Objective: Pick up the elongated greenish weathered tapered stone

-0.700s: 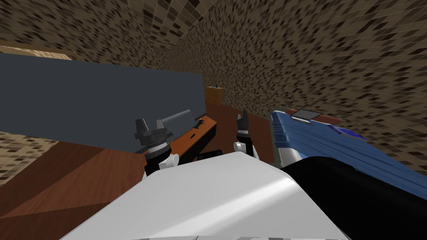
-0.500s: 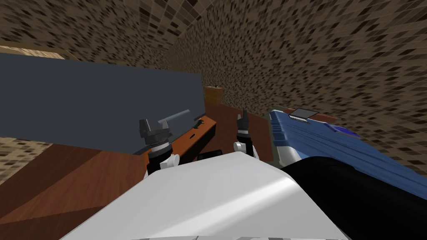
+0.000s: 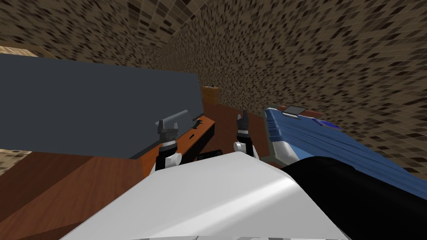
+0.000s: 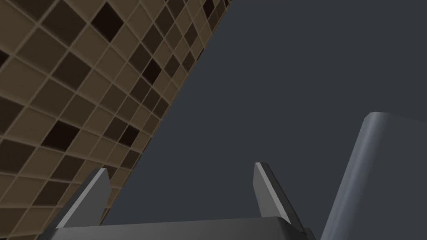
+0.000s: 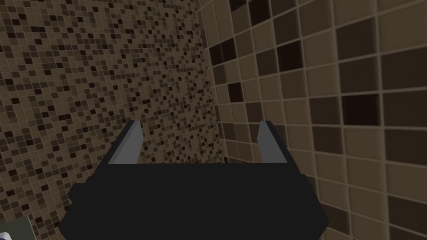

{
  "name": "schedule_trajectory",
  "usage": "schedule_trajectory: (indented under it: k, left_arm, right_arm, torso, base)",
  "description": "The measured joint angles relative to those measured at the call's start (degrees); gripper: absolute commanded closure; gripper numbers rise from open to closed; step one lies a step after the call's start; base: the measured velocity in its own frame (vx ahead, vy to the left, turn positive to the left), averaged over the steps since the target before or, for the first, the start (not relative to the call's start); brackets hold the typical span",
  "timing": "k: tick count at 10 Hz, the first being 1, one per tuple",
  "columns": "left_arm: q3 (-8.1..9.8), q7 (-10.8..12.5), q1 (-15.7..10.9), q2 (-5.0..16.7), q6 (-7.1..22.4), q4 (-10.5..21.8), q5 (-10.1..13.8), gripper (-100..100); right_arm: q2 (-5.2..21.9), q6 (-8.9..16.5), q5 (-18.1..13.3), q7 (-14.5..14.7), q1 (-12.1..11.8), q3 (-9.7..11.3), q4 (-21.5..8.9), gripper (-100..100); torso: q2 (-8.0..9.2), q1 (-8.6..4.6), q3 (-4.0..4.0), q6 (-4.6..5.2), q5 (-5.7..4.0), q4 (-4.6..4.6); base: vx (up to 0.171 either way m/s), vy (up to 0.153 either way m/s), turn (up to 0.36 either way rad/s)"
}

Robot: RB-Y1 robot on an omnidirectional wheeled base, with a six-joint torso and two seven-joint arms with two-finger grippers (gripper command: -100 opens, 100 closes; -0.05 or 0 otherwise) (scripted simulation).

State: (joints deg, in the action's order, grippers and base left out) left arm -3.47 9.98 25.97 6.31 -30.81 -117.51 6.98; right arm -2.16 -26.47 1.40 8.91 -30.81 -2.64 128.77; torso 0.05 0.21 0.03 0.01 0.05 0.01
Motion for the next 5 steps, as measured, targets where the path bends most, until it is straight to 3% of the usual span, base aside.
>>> schedule_trajectory:
  k: [1, 5]
  left_arm:
    - [-0.61, 1.3, -0.1, 1.7, 1.3, 1.2, 1.7, -100]
    - [-2.26, 3.8, -2.0, 4.7, 3.7, 6.8, 6.5, -100]
  right_arm:
    - [0.0, 0.0, 0.0, 0.0, 0.0, 0.0, 0.0, 0]
    - [0.0, 0.0, 0.0, 0.0, 0.0, 0.0, 0.0, 0]
  torso:
    - [0.00, 0.01, 0.00, -0.01, 0.00, 0.00]
    - [-0.05, -0.08, -0.03, 0.00, -0.02, -0.01]
  base:
    - [-0.011, 0.038, -0.062]
    - [-0.012, 0.033, -0.122]
